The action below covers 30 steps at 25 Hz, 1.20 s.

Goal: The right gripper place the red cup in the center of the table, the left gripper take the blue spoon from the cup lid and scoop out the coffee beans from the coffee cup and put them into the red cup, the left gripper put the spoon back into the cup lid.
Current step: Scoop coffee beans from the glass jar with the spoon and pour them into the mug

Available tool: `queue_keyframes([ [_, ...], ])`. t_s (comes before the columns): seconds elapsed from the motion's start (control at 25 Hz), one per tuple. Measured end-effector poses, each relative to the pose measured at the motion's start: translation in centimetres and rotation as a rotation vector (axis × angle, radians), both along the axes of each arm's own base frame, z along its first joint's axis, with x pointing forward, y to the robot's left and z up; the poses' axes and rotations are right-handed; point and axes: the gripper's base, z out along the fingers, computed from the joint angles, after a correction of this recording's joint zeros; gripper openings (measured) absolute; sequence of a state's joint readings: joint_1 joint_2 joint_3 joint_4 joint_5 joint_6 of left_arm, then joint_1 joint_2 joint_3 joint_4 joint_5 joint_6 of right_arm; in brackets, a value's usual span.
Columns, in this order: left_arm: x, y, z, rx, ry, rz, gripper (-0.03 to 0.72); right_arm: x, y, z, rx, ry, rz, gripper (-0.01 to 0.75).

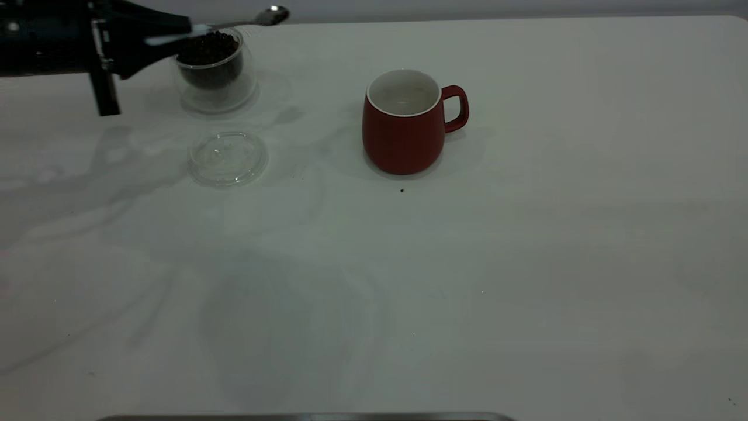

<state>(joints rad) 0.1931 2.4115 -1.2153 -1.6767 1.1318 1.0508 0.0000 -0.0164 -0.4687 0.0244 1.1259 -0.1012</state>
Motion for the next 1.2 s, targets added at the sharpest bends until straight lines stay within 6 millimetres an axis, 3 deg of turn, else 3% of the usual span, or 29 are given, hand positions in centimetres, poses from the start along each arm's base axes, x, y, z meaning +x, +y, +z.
queue_keyframes([
  [0.36, -0.4, -5.6, -0.3, 0.034, 0.02, -0.122, 0.116, 0.0, 0.0, 0.0, 0.0, 0.0, 0.0, 0.59],
  [0.64, -0.6, -8.6, -0.5, 0.052, 0.027, -0.142, 0.116, 0.0, 0.0, 0.0, 0.0, 0.0, 0.0, 0.59],
  [0.88, -0.8, -10.3, -1.0, 0.127, -0.023, -0.172, 0.116, 0.0, 0.0, 0.0, 0.0, 0.0, 0.0, 0.59],
  [1.2, -0.7, -11.0, -1.3, 0.271, -0.305, -0.248, 0.116, 0.0, 0.0, 0.0, 0.0, 0.0, 0.0, 0.59],
])
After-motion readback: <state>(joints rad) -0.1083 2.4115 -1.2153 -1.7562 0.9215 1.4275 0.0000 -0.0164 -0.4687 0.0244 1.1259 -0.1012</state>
